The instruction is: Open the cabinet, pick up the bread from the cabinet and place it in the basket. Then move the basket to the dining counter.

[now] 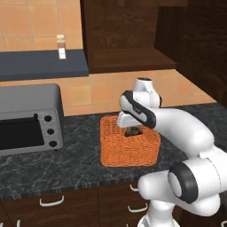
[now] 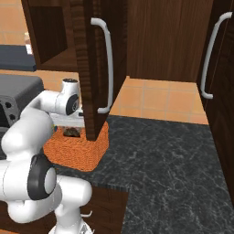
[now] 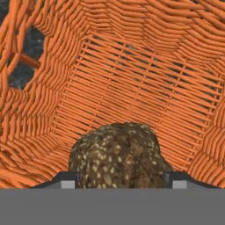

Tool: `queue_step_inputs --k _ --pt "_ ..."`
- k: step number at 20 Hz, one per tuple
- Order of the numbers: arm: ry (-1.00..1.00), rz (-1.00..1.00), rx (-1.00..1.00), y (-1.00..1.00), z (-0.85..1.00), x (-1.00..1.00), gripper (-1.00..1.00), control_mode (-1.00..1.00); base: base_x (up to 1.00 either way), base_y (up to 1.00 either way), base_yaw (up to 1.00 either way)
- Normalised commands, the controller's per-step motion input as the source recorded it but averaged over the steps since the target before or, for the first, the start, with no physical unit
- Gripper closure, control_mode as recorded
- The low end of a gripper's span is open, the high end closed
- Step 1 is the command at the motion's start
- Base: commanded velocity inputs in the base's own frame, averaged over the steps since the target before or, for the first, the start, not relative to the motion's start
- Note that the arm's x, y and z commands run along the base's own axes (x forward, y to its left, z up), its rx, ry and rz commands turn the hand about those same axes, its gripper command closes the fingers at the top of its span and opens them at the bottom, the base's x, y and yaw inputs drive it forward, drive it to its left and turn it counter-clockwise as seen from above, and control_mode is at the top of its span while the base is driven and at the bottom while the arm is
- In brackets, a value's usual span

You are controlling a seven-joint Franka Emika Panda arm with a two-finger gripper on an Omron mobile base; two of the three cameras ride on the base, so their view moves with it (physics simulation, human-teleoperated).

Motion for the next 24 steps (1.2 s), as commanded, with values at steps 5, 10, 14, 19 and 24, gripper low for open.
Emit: queue_step_inputs --k 5,10,14,19,24 --pt "0.06 0.00 -0.02 0.02 -0.81 0.48 1.00 -1.00 0.00 0.00 0.00" --pt "0.00 0.00 -0.05 0.00 -0.30 0.36 1.00 -1.00 0.00 0.00 0.00" --pt "0.00 0.00 -0.06 0.05 -0.34 0.34 -1.00 -1.00 0.00 0.00 0.00" --pt "0.00 -0.02 -0.01 0.00 0.06 -0.02 -1.00 -1.00 0.00 0.00 0.00" --pt "0.00 -0.04 0.00 0.00 0.17 -0.15 -1.00 -1.00 0.00 0.00 0.00"
